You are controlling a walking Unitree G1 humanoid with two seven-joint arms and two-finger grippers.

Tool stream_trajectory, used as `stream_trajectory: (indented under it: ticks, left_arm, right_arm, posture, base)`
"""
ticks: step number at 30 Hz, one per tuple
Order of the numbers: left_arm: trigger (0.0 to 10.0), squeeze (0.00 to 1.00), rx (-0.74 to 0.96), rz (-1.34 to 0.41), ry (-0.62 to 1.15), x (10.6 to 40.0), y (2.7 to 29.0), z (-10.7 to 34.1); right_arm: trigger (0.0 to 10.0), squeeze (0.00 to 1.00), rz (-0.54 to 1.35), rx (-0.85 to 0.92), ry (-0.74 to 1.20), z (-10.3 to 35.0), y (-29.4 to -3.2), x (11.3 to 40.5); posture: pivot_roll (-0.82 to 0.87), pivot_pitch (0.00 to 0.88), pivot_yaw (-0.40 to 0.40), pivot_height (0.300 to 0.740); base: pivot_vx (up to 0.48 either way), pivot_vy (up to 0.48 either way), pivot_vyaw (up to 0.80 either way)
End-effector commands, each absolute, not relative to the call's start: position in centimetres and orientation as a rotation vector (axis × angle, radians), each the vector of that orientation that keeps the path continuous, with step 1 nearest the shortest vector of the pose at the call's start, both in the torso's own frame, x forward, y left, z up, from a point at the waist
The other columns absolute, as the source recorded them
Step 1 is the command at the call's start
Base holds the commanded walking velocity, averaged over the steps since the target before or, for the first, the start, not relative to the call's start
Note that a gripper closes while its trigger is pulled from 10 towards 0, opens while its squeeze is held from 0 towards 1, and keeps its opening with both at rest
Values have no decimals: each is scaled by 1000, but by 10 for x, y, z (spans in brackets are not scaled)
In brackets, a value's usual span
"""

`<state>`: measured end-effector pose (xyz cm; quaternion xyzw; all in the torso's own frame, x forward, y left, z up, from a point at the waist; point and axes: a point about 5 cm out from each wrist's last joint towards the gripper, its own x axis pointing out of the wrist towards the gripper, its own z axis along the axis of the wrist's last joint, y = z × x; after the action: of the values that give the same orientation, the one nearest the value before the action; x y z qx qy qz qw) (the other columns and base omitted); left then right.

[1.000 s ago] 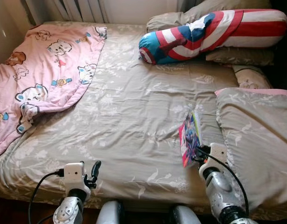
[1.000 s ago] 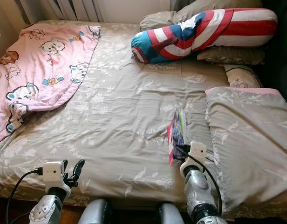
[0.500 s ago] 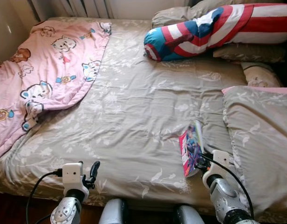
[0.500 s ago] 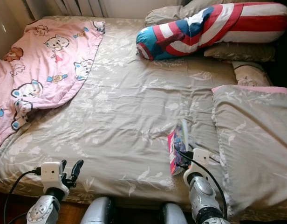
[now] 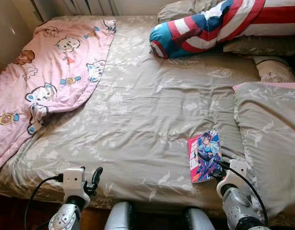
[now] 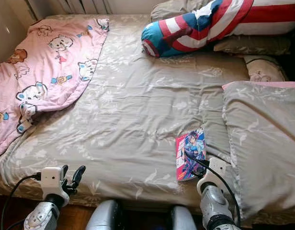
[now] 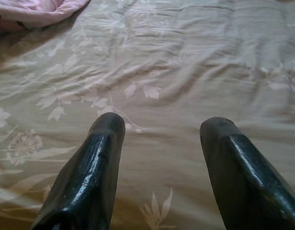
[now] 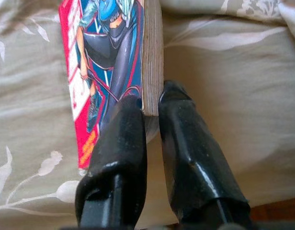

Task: Clean up the room

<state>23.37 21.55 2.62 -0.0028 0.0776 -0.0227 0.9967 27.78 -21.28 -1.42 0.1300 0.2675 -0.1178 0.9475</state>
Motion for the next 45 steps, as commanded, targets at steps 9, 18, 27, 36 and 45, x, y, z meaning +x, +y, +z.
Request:
stream_trajectory:
  ticks: [9,18,27,36,45]
  left_arm:
    - [10000,0,26,-54,219,218,225,19]
    - [10000,0,28,-56,246,211,229,15]
    - [10000,0,29,-62,257,206,229,13]
    - [10000,0,33,-66,254,205,227,16]
    - [10000,0,35,-67,256,205,227,18]
  right_arm:
    - [10000,0,-222,143,649,-23,-217,270]
    - [10000,0,-125,-8,649,-10,-226,282]
    - [10000,0,-150,-11,669,-9,-237,280]
    - [10000,0,-219,116,735,-30,-225,260]
    - [10000,0,-267,134,738,-32,-230,257]
  posture:
    - [129,320,123,663]
    - [142,339,130,663]
    - [140,352,131,663]
    - [151,362,139,663]
    - [150,366,144,663]
  base:
    - [0,0,0]
    - [0,0,0]
    - [0,0,0]
    - [0,0,0]
    - [0,0,0]
